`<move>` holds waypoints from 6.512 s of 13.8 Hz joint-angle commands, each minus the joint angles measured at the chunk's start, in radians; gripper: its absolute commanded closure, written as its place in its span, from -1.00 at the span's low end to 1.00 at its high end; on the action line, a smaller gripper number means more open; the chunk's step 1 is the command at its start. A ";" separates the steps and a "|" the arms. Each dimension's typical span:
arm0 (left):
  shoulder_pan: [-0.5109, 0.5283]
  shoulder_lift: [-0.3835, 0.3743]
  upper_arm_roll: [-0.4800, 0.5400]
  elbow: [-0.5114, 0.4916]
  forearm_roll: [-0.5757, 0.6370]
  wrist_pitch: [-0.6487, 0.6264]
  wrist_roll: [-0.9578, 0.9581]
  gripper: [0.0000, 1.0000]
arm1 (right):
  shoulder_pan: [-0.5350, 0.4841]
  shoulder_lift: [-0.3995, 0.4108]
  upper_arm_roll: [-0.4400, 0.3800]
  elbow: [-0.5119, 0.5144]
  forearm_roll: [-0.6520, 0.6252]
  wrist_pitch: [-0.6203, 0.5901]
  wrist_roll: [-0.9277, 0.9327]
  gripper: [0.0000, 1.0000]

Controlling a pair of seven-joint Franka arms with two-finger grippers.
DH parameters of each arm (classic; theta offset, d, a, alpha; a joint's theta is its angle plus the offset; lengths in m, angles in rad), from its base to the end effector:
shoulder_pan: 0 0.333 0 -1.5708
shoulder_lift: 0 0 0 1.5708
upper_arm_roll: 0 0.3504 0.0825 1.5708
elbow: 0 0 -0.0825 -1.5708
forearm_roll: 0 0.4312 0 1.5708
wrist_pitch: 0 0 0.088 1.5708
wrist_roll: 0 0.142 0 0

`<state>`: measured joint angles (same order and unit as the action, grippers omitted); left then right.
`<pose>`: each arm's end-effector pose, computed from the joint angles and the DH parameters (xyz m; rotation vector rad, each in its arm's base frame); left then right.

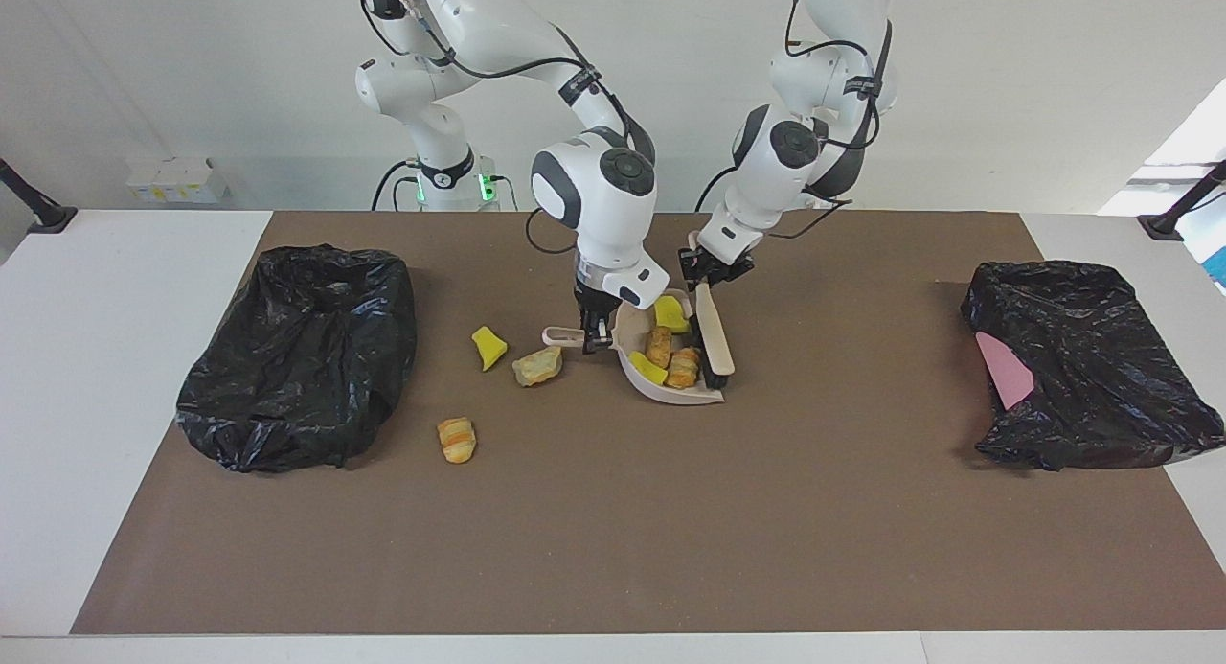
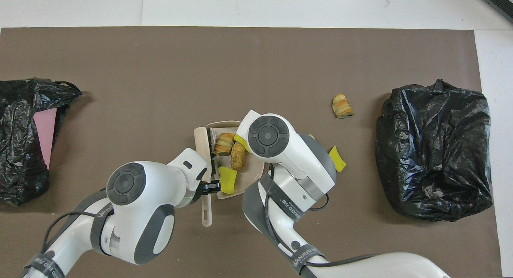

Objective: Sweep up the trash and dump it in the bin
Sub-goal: 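Sweep the debris into the dustpan with the left gripper's brush, then carry the dustpan over the black bag with the right gripper, then tilt the dustpan with the right gripper to dump debris into the bag, then bring the dustpan back and set it down on the mat with the right gripper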

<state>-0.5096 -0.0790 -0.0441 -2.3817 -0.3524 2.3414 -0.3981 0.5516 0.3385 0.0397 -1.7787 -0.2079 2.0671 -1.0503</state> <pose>0.4397 -0.2882 0.3253 2.8935 0.1250 -0.1192 0.5809 0.3675 0.3378 1.9224 2.2867 -0.1286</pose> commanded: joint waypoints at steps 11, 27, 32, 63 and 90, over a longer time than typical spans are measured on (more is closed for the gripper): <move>0.036 -0.065 -0.008 0.061 0.174 -0.146 -0.195 1.00 | -0.146 -0.133 0.006 -0.014 0.083 -0.001 -0.109 1.00; -0.400 -0.147 -0.020 -0.237 0.171 0.084 -0.536 -0.99 | -0.692 -0.450 -0.004 -0.151 0.162 -0.150 -0.669 1.00; -0.235 -0.125 -0.016 -0.142 0.174 0.044 -0.363 -1.00 | -0.898 -0.495 -0.011 -0.221 0.139 -0.052 -0.957 1.00; 0.526 0.073 0.010 0.728 0.303 -0.711 0.555 -1.00 | -0.598 -0.633 0.011 -0.410 -0.899 -0.195 -0.482 1.00; 0.523 0.064 0.010 0.743 0.337 -0.783 0.538 -1.00 | -0.588 -0.328 0.346 0.099 -0.278 -0.452 0.408 1.00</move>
<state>0.0092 -0.0124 -0.0295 -1.6524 -0.0311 1.5753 0.1423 -0.0321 -0.0786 0.3128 -1.7765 -0.5262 1.6558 -0.8065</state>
